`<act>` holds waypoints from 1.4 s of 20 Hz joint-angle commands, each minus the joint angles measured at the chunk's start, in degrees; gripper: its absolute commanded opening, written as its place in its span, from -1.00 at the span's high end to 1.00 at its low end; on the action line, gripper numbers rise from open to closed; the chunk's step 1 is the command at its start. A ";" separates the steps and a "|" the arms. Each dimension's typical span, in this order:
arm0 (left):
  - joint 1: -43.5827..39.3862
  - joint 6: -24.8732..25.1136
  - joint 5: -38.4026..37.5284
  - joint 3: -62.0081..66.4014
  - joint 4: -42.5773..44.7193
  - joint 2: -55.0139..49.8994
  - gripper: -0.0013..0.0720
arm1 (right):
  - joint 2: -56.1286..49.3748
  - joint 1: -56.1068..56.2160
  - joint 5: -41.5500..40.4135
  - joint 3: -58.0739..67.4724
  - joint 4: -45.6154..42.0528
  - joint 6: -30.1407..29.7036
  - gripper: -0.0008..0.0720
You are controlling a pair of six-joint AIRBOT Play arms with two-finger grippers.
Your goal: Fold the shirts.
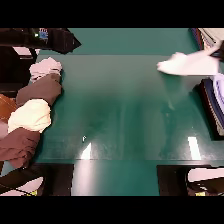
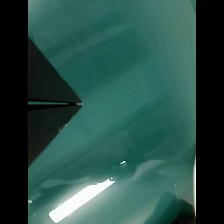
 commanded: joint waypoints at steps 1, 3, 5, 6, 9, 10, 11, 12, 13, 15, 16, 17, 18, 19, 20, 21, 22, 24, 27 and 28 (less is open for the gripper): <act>-0.59 -0.72 0.02 0.00 -0.33 -0.04 0.91 | 0.74 -10.62 -1.49 0.13 6.91 -2.05 0.94; -0.61 -1.55 -0.24 0.00 -0.33 -0.09 0.90 | 0.74 -13.31 -4.50 0.24 10.29 -2.80 0.94; -0.59 -1.73 -0.76 0.00 -0.33 -0.09 0.91 | 0.74 -15.08 -6.64 0.37 14.56 -4.42 0.94; -0.59 -1.73 -1.11 0.00 -0.31 -0.09 0.91 | 0.74 -15.69 -7.08 1.22 16.02 -4.59 0.94; -0.59 -1.70 -2.05 0.00 -0.28 -0.09 0.91 | 0.74 -15.80 -6.93 8.61 15.37 -4.83 0.94; -0.59 -1.70 -2.32 0.00 -0.28 -0.09 0.90 | 0.76 -15.80 -6.32 11.39 15.37 -4.87 0.94; -0.59 -1.68 -2.62 0.00 -0.28 -0.09 0.91 | 1.18 -15.80 -5.99 13.14 15.13 -4.92 0.94; -0.59 -1.66 -2.89 0.00 -0.26 -0.09 0.91 | 2.32 -15.80 -6.05 13.38 13.90 -4.94 0.94; -0.59 -1.55 -3.21 0.00 -0.26 -0.09 0.90 | 3.52 -15.78 -5.79 13.27 10.78 -4.92 0.94; -0.59 -1.22 -3.76 0.00 -0.22 -0.09 0.90 | 7.74 -15.87 -5.84 9.22 4.83 -4.98 0.94; -0.59 -1.22 -3.87 0.00 -0.22 -0.09 0.90 | 10.08 -16.39 -5.51 6.45 1.77 -5.49 0.94; -0.59 -1.20 -3.87 0.00 -0.24 -0.09 0.90 | 12.02 -16.65 -4.70 4.09 -0.98 -5.99 0.94; -0.59 -0.83 -3.87 0.00 -0.17 -0.09 0.91 | 13.92 -17.49 -3.67 1.79 -3.98 -6.03 0.94; -0.61 0.24 -3.91 0.00 -0.24 -0.09 0.90 | 15.67 -18.38 -2.49 -0.44 -6.25 -6.03 0.94; -0.59 0.26 -3.91 0.00 -0.26 -0.09 0.90 | 17.46 -19.56 -1.60 -2.91 -8.61 -6.03 0.94; -0.59 0.28 -3.89 0.00 -0.24 -0.09 0.90 | 19.17 -21.11 0.00 -5.40 -10.88 -6.01 0.94; -0.61 0.31 -3.89 0.00 -0.24 -0.09 0.90 | 20.76 -22.88 1.84 -7.98 -13.40 -6.01 0.94; -0.59 1.55 -3.89 0.00 -0.24 -0.09 0.91 | 23.47 -26.23 4.11 -13.33 -17.59 -6.01 0.94; -0.59 1.77 -3.93 0.00 -0.24 -0.09 0.90 | 27.10 -31.19 5.01 -22.73 -21.07 -6.01 0.87; -0.59 1.79 -3.91 0.00 -0.26 -0.09 0.90 | 28.11 -32.81 4.98 -26.08 -21.27 -6.01 0.54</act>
